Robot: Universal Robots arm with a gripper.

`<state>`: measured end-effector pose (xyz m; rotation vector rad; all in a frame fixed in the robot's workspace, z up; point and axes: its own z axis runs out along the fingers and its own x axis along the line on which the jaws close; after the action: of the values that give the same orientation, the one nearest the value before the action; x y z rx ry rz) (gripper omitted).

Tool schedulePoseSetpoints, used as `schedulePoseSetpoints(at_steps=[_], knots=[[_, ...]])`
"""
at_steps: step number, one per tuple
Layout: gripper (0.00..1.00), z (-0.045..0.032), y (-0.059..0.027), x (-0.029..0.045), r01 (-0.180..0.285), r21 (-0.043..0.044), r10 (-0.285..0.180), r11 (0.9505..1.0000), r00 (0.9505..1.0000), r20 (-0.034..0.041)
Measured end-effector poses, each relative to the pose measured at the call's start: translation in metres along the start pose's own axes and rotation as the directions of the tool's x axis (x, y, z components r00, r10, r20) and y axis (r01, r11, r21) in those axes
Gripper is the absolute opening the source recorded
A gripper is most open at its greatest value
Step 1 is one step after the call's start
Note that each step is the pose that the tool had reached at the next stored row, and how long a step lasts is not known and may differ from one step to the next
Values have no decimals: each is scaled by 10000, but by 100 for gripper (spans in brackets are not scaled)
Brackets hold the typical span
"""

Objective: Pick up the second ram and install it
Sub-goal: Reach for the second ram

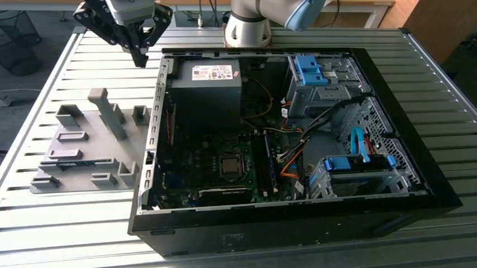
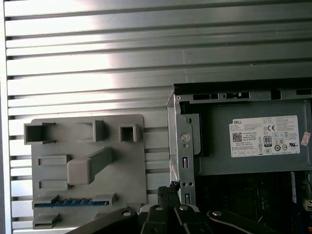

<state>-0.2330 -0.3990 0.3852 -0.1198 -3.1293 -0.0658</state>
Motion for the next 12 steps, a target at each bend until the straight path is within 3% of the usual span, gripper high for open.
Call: schedulePoseSetpoints(at_steps=[12], knots=[[11, 7, -10, 124, -1, 0, 1, 10000, 10000, -9]])
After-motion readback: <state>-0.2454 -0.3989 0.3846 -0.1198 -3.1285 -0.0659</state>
